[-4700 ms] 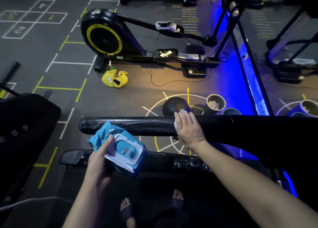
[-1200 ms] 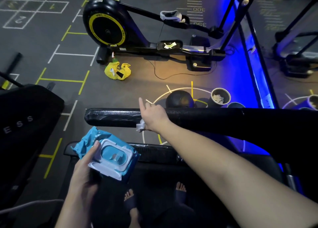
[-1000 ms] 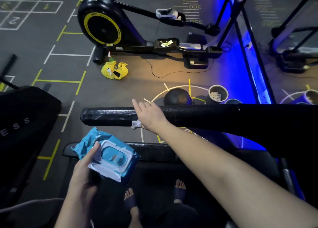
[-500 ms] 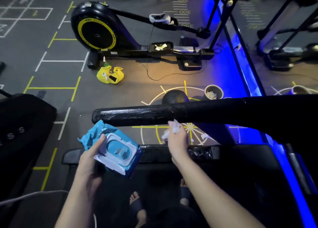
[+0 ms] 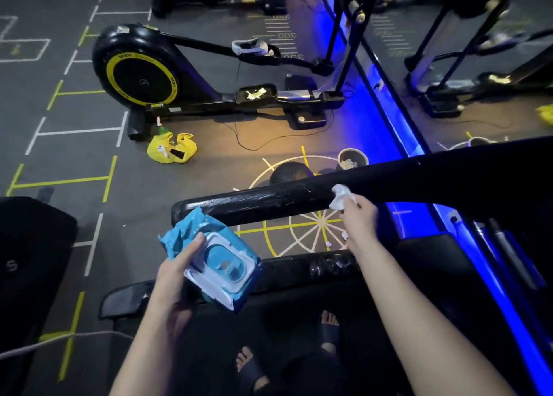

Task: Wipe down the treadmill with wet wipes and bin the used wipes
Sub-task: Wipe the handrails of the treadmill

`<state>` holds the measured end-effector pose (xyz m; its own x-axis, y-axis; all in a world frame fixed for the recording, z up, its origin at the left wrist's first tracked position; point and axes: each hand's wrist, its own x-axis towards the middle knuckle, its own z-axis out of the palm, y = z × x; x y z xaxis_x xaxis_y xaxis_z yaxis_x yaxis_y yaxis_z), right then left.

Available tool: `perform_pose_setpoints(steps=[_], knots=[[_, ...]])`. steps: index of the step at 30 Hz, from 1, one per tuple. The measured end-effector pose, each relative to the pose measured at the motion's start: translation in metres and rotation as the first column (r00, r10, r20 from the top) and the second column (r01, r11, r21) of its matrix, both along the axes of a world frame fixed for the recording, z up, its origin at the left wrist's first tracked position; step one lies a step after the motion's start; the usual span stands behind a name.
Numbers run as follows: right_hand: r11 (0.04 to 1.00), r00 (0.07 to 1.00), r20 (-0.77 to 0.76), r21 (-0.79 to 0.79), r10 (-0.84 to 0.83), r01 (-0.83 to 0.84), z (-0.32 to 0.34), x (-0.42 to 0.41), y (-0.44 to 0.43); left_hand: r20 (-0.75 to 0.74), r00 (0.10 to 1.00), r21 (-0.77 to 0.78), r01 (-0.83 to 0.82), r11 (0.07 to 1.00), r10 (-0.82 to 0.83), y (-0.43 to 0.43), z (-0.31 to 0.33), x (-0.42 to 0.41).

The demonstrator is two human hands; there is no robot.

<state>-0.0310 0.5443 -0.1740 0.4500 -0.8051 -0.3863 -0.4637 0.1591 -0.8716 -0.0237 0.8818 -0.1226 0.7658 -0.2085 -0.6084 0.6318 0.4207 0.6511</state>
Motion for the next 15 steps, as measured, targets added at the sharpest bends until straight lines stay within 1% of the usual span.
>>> perform_pose_setpoints(steps=[1,2,3,6,9,10,12,15], knots=[[0.993,0.997,-0.028,-0.101,-0.067,0.063,0.000,0.006,-0.004,-0.004,1.000,0.003,0.001,1.000,-0.001,0.003,-0.002,0.000],[0.978,0.993,-0.025,-0.177,-0.118,0.112,-0.001,0.013,-0.008,-0.007,1.000,0.004,-0.004,1.000,0.004,0.005,-0.003,-0.001],[0.965,0.991,-0.012,-0.228,-0.136,0.130,0.000,0.020,-0.008,-0.008,1.000,0.000,-0.012,1.000,0.012,0.008,-0.004,-0.001],[0.924,0.998,0.040,-0.377,-0.057,0.068,-0.003,0.036,0.010,-0.015,1.000,-0.018,-0.014,1.000,0.014,0.014,-0.007,-0.003],[0.889,0.991,0.121,-0.446,-0.055,0.104,-0.010,0.038,0.042,-0.010,1.000,-0.003,-0.023,1.000,0.023,0.022,-0.010,-0.004],[0.881,0.991,0.128,-0.463,-0.043,0.098,-0.013,0.039,0.053,-0.013,0.999,0.005,-0.030,1.000,0.030,0.026,-0.010,-0.004],[0.884,0.995,0.099,-0.466,0.008,0.039,-0.018,0.042,0.077,-0.033,0.999,0.011,-0.041,0.999,0.042,0.032,-0.011,-0.004],[0.894,0.987,0.109,-0.445,0.116,-0.056,-0.025,0.046,0.118,-0.062,0.996,0.009,-0.062,0.998,0.063,0.040,-0.013,-0.002]])
